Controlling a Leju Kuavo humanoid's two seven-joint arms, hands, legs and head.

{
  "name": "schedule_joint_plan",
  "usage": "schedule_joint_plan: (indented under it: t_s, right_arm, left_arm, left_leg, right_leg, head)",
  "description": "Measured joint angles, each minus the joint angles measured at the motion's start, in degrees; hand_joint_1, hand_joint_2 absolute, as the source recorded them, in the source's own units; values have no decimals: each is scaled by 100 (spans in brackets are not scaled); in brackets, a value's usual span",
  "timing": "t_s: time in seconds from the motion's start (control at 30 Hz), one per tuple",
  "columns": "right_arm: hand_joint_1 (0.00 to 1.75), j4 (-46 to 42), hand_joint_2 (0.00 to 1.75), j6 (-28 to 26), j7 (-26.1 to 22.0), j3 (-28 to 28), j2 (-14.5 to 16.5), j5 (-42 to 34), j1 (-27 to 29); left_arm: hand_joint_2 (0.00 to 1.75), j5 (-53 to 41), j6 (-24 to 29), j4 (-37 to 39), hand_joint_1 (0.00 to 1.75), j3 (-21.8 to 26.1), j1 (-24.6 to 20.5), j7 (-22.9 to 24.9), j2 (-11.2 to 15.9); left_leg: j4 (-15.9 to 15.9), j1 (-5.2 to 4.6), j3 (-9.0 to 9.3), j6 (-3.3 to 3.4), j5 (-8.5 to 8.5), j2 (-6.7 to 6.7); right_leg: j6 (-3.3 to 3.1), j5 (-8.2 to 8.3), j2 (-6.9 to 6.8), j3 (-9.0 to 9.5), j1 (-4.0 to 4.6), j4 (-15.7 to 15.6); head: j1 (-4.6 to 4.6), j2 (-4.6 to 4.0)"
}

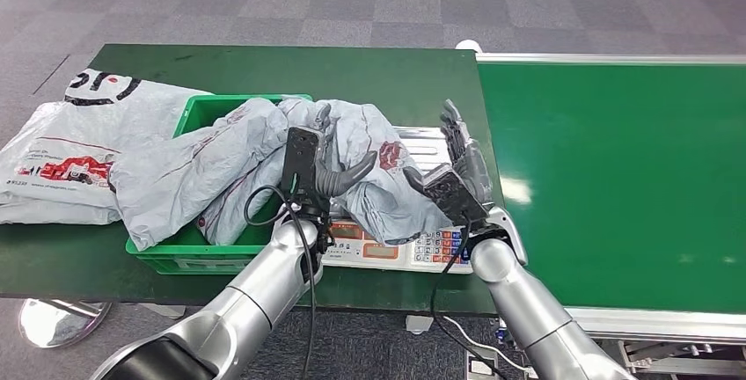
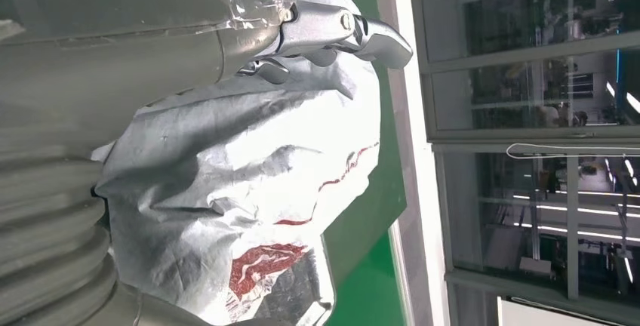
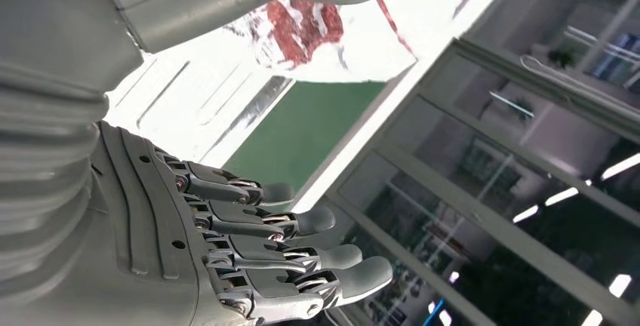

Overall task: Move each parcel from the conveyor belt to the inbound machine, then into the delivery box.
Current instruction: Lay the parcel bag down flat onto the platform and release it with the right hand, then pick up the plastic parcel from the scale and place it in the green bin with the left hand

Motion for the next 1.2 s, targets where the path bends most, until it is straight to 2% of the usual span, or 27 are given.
schedule_joint_plan:
  t_s: [0.4,0.47,0.5,0.57,0.63,0.77,0.93,1.0,1.07,1.13,1.2]
  right_arm:
    - [0,-296,175,-33,-9,-196,-50,-2,168]
    - [0,-309,175,-197,-154,-234,-61,-151,177]
    - [0,-281,175,-330,-283,-303,-83,-381,149]
    - [0,-17,175,-428,-595,-607,-199,-1129,-57]
    - [0,443,175,-231,-894,-1012,-372,-1734,-381]
    - [0,1109,175,-59,-1191,-1505,-557,-1924,-775]
    - [0,1531,175,-151,-1038,-1680,-676,-1902,-928]
    - [0,1696,175,-111,-1053,-1738,-750,-1941,-1006]
    - [0,1806,175,5,-1086,-1771,-813,-1974,-1042]
    - [0,1869,175,159,-1087,-1782,-850,-1982,-1049]
    - [0,1894,175,272,-1051,-1786,-868,-1959,-1045]
  left_arm:
    - [175,-14,0,-1,0,-28,-19,-3,1]
    - [175,-119,-66,1,0,-44,-41,64,4]
    - [175,-333,-245,15,0,-106,-93,252,22]
    - [175,-1211,-1037,78,0,-484,-300,938,116]
    - [175,-2108,-1843,148,0,-1076,-497,1500,237]
    - [175,-2438,-2137,236,0,-1837,-632,1685,363]
    - [175,-2965,-2678,319,0,-2477,-805,1847,347]
    - [175,-3330,-2966,352,22,-2789,-883,1940,279]
    - [175,-3684,-3264,380,109,-3110,-967,1988,211]
    - [175,-3966,-3563,403,174,-3442,-1065,1989,149]
    - [175,-4197,-3764,427,175,-3775,-1168,1975,97]
  left_leg:
    - [0,0,0,0,0,1]
    - [1,0,-1,0,0,1]
    - [1,-1,-3,1,1,-1]
    - [2,-2,-8,8,6,-14]
    - [3,-5,-9,15,11,-32]
    - [6,-12,-1,17,10,-4]
    - [5,-11,1,17,12,-12]
    - [5,-10,1,17,13,-19]
    - [5,-11,2,17,12,-20]
    - [5,-12,2,18,11,-19]
    - [6,-13,4,19,10,-20]
  right_leg:
    - [0,0,-1,1,0,0]
    - [0,0,-1,-2,0,0]
    - [2,1,-4,-4,-1,0]
    - [4,3,-22,0,-3,-1]
    - [8,5,-41,13,-5,-1]
    - [14,21,-8,9,-10,-2]
    - [13,18,-21,9,-9,-4]
    - [13,17,-28,14,-9,-4]
    - [14,17,-28,19,-9,-4]
    - [14,17,-26,20,-10,-5]
    - [15,16,-28,23,-10,-6]
  head:
    - [-1,0]
    - [-1,0]
    - [-1,0]
    - [0,0]
    - [1,0]
    - [1,0]
    - [1,0]
    - [1,0]
    - [1,0]
    - [2,0]
    - [2,0]
